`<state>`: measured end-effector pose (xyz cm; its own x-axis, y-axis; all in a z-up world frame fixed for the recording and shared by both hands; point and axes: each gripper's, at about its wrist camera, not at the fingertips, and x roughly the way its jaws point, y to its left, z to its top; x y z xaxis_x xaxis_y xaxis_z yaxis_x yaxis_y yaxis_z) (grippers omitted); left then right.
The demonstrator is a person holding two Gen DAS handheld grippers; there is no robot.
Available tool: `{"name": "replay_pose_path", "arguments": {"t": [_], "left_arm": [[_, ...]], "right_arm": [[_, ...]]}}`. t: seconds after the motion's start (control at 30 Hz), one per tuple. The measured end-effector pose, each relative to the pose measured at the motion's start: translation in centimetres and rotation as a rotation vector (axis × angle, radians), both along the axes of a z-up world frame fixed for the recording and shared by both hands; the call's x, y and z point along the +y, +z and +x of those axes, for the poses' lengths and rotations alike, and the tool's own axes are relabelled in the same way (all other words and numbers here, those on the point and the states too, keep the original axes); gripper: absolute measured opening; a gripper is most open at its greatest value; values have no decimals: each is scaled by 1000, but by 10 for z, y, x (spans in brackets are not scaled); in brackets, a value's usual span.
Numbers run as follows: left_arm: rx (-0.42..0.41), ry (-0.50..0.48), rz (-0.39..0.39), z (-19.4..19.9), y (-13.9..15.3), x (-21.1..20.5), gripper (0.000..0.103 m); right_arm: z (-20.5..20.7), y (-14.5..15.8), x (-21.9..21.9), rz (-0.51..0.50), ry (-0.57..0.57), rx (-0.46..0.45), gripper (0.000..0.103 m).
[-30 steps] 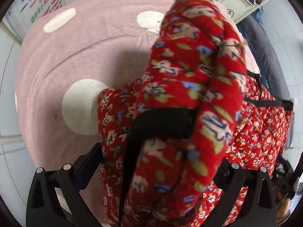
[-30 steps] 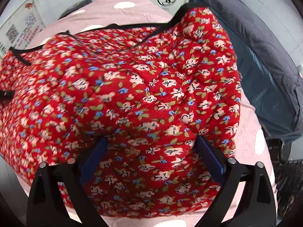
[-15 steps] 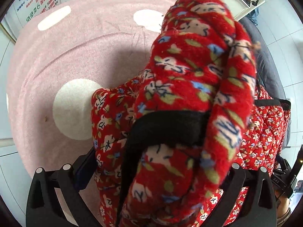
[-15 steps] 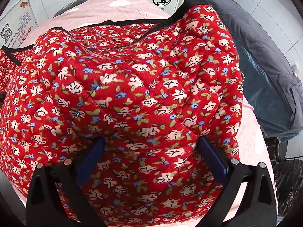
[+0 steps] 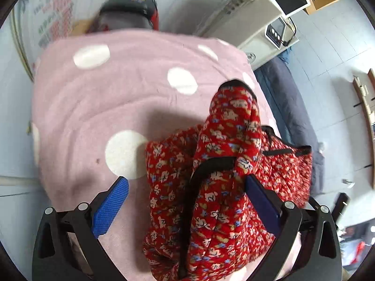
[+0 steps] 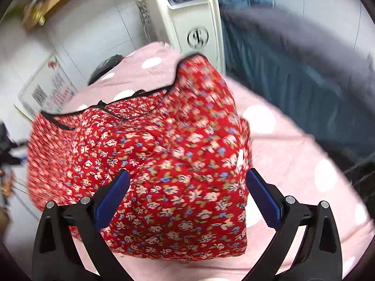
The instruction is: Fold large clothes
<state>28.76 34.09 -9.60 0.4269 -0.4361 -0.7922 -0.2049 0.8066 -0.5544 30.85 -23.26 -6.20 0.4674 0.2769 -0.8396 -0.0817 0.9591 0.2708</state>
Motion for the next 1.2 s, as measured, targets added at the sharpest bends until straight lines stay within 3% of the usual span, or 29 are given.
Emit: {"name": "replay_pose_path", "arguments": {"t": [0.13, 0.2, 0.27, 0.37, 0.57, 0.63, 0.77, 0.83, 1.03, 1.2], "left_arm": [[52, -108, -109, 21, -36, -21, 97], [96, -140, -89, 31, -56, -31, 97], [122, -149, -75, 36, -71, -36, 98], [145, -117, -172, 42, -93, -34, 98], [111, -153, -130, 47, -84, -46, 96], [91, -144, -121, 48, -75, -50, 85], [34, -112, -151, 45, -52, -53, 63], [-10, -106, -187, 41, -35, -51, 53], [-172, -145, -213, 36, 40, -66, 45], [-314, -83, -148, 20, 109, -45, 44]], "right_arm": [[28, -46, -28, 147, -24, 183, 97], [37, -73, -34, 206, -26, 278, 97], [37, -86, -36, 263, -30, 293, 97], [39, -95, -37, 297, -41, 287, 98], [41, -100, -39, 305, -48, 294, 97], [50, -98, -30, 307, -48, 287, 87], [46, -74, -20, 307, -28, 270, 51], [44, -53, -11, 284, 5, 248, 45], [47, 28, 32, 256, 137, 104, 40], [72, 95, 81, 257, 268, -39, 40]]}}
